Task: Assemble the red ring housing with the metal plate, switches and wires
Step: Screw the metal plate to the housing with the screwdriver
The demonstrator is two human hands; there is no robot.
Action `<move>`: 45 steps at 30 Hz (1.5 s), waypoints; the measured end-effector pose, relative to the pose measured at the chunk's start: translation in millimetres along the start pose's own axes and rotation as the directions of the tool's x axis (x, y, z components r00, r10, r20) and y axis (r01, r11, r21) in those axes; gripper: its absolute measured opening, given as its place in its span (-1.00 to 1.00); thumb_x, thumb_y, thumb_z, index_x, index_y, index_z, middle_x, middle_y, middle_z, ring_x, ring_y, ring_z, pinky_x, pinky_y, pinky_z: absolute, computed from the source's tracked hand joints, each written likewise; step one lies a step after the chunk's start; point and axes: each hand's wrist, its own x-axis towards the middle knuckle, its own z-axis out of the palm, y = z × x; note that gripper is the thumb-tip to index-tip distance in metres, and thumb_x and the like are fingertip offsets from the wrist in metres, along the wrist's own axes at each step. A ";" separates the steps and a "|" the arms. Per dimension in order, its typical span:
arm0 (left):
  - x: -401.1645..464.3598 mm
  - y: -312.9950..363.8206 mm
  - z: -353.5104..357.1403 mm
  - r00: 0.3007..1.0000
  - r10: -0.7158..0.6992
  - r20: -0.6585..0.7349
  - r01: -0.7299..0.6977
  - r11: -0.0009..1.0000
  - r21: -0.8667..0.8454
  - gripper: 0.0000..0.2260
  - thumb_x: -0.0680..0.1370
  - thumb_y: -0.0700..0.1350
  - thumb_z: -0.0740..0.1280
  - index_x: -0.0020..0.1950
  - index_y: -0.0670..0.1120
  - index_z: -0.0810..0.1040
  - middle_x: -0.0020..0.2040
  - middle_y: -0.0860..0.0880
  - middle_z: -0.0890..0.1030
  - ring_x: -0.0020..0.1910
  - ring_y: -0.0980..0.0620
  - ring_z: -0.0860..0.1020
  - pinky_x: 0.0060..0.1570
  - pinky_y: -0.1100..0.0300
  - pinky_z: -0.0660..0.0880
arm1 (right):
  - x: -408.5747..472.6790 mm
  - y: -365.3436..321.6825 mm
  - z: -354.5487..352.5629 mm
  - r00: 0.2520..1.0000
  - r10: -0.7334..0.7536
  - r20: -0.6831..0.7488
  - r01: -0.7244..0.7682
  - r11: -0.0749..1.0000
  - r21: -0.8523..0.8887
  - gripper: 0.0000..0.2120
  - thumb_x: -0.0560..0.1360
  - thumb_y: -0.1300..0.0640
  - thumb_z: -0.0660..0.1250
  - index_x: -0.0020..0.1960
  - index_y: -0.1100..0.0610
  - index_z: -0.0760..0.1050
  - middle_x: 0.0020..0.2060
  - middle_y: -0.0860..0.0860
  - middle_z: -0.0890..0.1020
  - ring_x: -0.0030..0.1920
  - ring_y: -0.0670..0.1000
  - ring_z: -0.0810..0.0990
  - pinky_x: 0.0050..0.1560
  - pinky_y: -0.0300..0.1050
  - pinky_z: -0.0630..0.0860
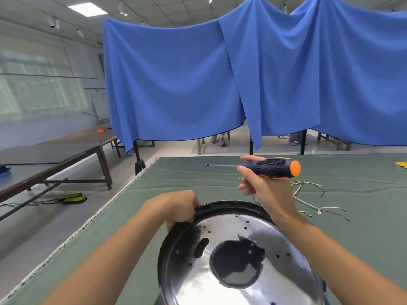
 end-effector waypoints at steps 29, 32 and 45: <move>-3.1 -35.6 18.3 0.989 0.144 -0.046 -0.121 0.573 -0.810 -0.78 0.61 -0.12 0.24 -0.02 0.01 0.69 -0.24 -0.02 0.64 -0.35 0.09 0.58 -0.34 0.27 0.52 | 1.8 22.0 26.7 0.983 -0.171 0.071 0.184 0.949 -0.257 -0.78 0.43 0.12 0.47 0.06 -0.07 0.61 -0.15 -0.17 0.67 -0.16 -0.09 0.62 -0.07 -0.14 0.55; 1.6 -44.2 22.4 0.965 0.247 0.084 -0.035 0.441 -0.897 -0.79 0.56 -0.11 0.25 0.04 0.03 0.68 -0.13 -0.04 0.65 -0.26 0.09 0.60 -0.34 0.24 0.53 | 1.2 29.0 26.4 0.976 -0.188 0.114 0.215 0.925 -0.314 -0.78 0.43 0.08 0.47 0.06 -0.10 0.61 -0.10 -0.20 0.67 -0.11 -0.13 0.62 -0.04 -0.18 0.53; -22.7 -25.7 13.9 0.971 0.148 -0.188 -0.194 0.027 -0.981 -0.87 0.31 -0.14 0.31 -0.31 -0.18 0.61 -0.44 -0.10 0.55 -0.52 -0.01 0.51 -0.47 0.31 0.46 | 9.8 -4.0 28.9 0.906 -0.418 0.072 0.420 0.860 -0.291 -0.75 0.45 0.12 0.46 0.13 0.03 0.60 -0.02 -0.09 0.67 -0.02 -0.15 0.62 0.03 -0.32 0.49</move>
